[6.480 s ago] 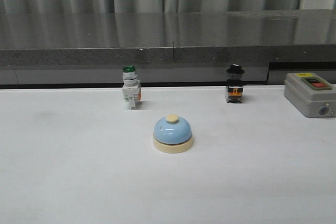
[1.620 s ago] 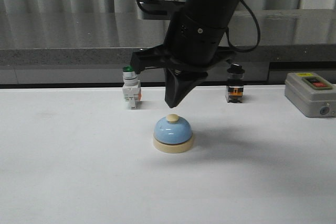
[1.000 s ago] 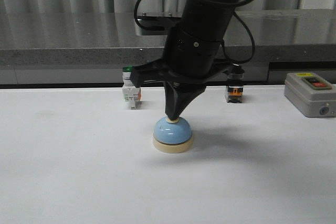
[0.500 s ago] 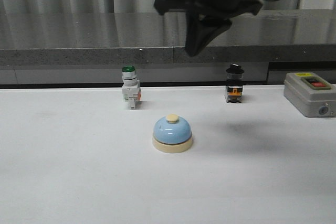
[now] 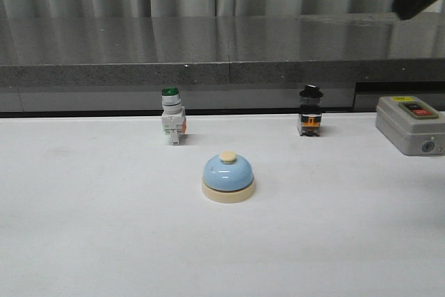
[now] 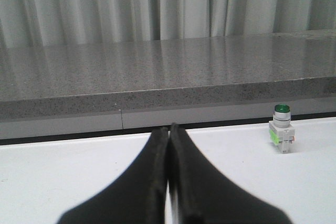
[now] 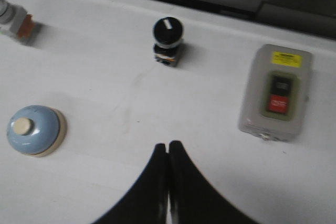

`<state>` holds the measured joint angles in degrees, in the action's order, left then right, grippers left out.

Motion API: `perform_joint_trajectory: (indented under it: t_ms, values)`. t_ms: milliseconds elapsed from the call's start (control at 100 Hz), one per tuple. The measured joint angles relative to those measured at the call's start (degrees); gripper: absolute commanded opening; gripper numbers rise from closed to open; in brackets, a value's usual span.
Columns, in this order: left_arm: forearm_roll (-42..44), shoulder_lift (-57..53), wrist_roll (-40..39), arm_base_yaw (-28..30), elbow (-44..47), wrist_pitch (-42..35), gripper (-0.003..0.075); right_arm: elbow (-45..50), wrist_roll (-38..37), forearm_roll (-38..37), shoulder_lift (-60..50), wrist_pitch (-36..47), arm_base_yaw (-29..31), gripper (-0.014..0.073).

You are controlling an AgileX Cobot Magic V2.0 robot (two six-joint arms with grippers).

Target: Place and press bell with both arms

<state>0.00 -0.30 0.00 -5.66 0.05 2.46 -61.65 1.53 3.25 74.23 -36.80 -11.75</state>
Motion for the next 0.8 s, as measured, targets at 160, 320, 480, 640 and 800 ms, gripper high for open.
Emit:
perform_joint_trajectory:
  t_ms: [160, 320, 480, 640, 800]
  values:
    - [0.0, 0.0, 0.0, 0.0, 0.0, 0.0, -0.002, 8.84, 0.0, -0.04, -11.74, 3.17, 5.27, -0.006]
    - [0.0, 0.0, 0.0, 0.0, 0.0, 0.0, -0.002, 17.08, 0.0, -0.04, -23.71, 5.96, 8.52, -0.006]
    - [0.0, 0.0, 0.0, 0.0, 0.0, 0.0, -0.002, 23.96, 0.0, -0.04, -34.88, 8.26, 10.28, -0.006]
    - [0.0, 0.0, 0.0, 0.0, 0.0, 0.0, -0.002, 28.7, 0.0, -0.04, -45.55, 8.72, 10.61, -0.006]
    - [0.0, 0.0, 0.0, 0.0, 0.0, 0.0, -0.002, 31.73, 0.0, -0.04, -54.05, 8.75, 10.61, -0.006]
